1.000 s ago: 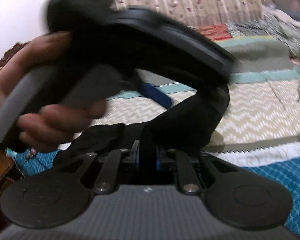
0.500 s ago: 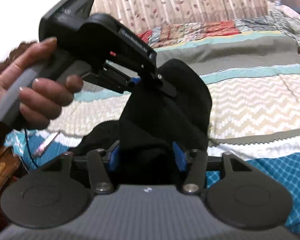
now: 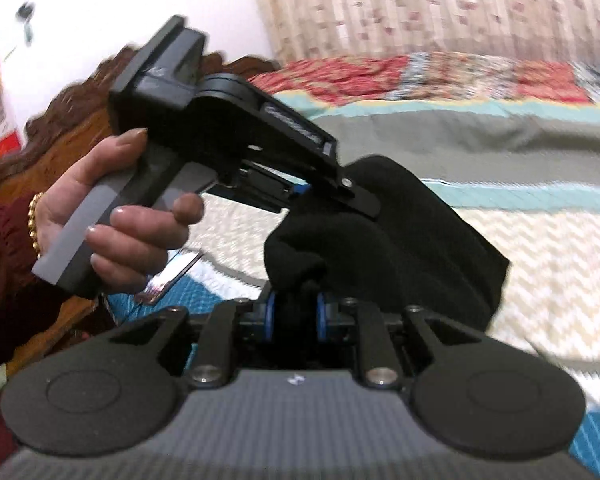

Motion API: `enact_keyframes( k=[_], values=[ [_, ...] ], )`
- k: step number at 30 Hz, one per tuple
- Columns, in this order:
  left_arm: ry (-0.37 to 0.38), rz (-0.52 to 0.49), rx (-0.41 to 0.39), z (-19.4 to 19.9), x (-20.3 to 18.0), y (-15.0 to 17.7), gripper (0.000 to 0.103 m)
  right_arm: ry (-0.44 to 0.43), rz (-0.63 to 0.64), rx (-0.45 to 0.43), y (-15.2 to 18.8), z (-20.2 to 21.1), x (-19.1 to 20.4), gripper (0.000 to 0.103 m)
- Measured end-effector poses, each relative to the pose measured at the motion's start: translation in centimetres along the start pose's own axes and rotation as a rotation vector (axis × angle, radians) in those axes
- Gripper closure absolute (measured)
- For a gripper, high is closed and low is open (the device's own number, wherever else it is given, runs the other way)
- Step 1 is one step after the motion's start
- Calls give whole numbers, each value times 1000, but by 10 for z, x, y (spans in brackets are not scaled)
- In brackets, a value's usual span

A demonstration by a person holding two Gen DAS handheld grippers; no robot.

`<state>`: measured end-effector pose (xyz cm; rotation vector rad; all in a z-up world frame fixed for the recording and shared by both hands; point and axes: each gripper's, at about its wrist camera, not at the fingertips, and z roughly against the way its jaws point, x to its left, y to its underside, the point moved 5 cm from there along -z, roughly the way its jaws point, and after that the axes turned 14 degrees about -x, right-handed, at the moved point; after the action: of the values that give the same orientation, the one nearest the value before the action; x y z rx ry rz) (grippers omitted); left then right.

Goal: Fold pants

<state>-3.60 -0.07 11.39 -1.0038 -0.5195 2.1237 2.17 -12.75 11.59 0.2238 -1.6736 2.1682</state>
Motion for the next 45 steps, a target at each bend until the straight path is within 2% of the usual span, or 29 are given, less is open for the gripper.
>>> enact_keyframes(
  k=[3, 9, 12, 13, 16, 19, 21, 24, 27, 30, 32, 34, 36, 41, 42, 44, 45],
  values=[
    [-22, 39, -7, 8, 30, 3, 89, -36, 54, 54, 5, -24, 14, 81],
    [-55, 129, 2, 10, 85, 22, 88, -82, 83, 172, 23, -54, 29, 80],
    [-67, 148, 17, -3, 105, 36, 86, -98, 85, 255, 38, -69, 33, 68],
    [-76, 154, 27, -10, 112, 42, 85, -105, 76, 287, 45, -74, 33, 56],
    [-89, 183, 44, -25, 131, 56, 79, -123, 40, 298, 51, -72, 35, 51],
    [-62, 234, 32, -28, 140, 57, 79, -190, 1, 232, 38, -55, 34, 49],
    [-57, 231, 31, -30, 141, 56, 79, -211, -33, 236, 39, -53, 33, 49],
    [-71, 207, 34, -31, 139, 57, 76, -214, -60, 323, 56, -72, 36, 49],
    [-88, 193, 40, -30, 138, 59, 74, -186, -33, 417, 84, -86, 37, 49],
    [-96, 203, 20, -16, 140, 56, 66, -219, -1, 400, 79, -77, 45, 45],
    [-135, 198, -17, -1, 141, 52, 62, -228, -5, 358, 70, -68, 45, 45],
    [-155, 187, -69, 14, 138, 46, 61, -226, -29, 282, 56, -54, 41, 45],
    [-140, 184, -114, 30, 129, 41, 63, -207, -25, 216, 44, -42, 35, 46],
    [-58, 80, -148, 52, 87, 48, 64, -81, -86, 136, 32, -21, 4, 46],
    [-46, 50, -142, 53, 79, 54, 64, -40, -104, 133, 33, -20, -6, 49],
    [-42, -11, -123, 50, 67, 65, 65, 27, -138, 130, 38, -13, -21, 62],
    [-50, -50, -112, 48, 62, 71, 65, 57, -161, 132, 41, -10, -27, 64]
  ],
)
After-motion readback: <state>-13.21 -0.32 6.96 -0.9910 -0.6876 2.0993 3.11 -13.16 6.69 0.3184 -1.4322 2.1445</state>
